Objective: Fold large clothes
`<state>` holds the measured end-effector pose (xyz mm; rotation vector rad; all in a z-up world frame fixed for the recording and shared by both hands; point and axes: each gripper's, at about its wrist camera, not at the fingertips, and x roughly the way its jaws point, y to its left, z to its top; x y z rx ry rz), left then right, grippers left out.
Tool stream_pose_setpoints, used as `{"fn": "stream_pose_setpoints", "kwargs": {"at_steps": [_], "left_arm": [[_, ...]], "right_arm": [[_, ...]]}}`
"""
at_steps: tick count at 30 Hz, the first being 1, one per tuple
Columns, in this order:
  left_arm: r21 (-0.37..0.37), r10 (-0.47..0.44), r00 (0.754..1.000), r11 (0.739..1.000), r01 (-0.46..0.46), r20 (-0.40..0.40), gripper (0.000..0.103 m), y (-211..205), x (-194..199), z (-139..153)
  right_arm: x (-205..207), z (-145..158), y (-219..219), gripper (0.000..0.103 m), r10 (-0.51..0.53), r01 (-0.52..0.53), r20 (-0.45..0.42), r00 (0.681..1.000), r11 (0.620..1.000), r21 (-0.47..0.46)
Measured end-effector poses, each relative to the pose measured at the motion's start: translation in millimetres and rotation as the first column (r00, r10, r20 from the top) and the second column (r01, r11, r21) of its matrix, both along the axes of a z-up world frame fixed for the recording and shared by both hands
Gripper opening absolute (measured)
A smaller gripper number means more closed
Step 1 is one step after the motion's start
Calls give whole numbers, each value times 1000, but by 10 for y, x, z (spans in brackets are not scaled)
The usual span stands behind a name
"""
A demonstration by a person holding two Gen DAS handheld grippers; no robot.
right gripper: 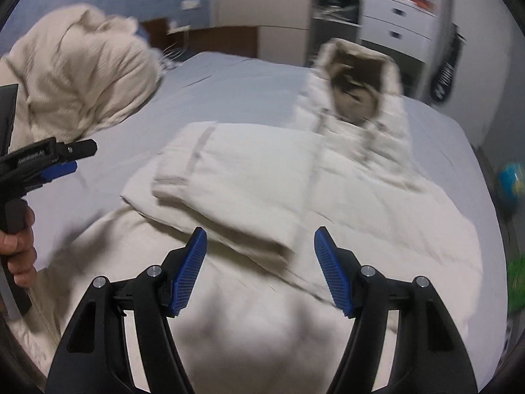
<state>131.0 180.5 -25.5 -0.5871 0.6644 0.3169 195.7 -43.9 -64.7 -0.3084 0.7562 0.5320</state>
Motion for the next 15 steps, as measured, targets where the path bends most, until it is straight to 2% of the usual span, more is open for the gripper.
{"fn": "stream_pose_setpoints", "kwargs": {"at_steps": [3,6,9,12,13,15], "left_arm": [[-56,45,999,997,-44,13,77,134,-70,-57],[-69,52,999,996,-52,1,77,191,-92,-100],[-92,53,999,994,-54,-12,77,229,-79,-163],[-111,62,998,992,-64,-25,77,272,-86,-219],[-118,66,997,991,-69,-29,78,281,-90,-236],[-138,72,997,987,-77,-41,81,308,-90,-285]], "right_arm": [[46,-45,369,65,56,-55,11,998,995,-77],[47,-132,679,65,116,-112,19,993,980,-164],[54,-300,985,65,180,-164,26,983,942,-293],[77,-474,1166,65,208,-172,47,977,899,-403],[100,-521,1213,65,211,-166,58,976,886,-433],[156,-539,1254,64,206,-154,73,976,884,-442]]}}
